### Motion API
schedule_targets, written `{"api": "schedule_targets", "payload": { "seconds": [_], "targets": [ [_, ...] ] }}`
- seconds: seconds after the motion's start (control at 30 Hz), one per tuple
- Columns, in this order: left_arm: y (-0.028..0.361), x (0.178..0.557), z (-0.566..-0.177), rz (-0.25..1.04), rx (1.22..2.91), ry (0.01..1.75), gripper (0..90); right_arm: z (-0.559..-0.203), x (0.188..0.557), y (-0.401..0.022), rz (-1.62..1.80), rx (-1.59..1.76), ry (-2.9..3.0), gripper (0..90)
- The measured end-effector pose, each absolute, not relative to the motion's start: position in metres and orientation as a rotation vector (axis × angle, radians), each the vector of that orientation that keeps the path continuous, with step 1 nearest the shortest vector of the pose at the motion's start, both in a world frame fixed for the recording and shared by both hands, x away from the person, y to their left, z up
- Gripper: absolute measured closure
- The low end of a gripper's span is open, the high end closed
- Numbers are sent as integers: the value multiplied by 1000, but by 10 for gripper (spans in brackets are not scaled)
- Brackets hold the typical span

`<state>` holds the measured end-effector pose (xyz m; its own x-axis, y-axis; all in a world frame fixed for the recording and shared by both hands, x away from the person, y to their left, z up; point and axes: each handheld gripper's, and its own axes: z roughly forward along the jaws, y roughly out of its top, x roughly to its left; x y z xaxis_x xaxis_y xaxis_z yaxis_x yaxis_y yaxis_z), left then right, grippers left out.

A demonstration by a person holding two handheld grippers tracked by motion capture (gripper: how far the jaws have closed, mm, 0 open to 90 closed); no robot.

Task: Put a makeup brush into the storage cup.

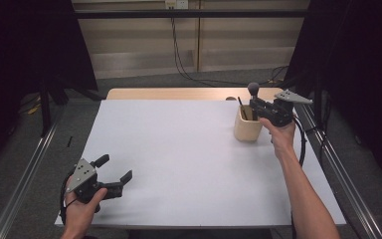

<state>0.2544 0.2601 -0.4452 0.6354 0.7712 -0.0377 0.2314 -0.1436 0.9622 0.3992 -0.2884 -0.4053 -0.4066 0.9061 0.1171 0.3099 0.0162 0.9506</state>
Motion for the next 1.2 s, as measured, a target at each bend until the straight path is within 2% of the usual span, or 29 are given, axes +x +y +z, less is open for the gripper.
{"api": "schedule_targets", "payload": {
  "seconds": [0.93, 1.2],
  "targets": [
    [261, 255, -445, 582, 1692, 829, 31, -417, 396, -290, 1365, 1270, 1785, 707],
    [261, 254, -445, 585, 1692, 827, 31, -415, 392, -290, 1389, 1266, 1765, 531]
  ]
}}
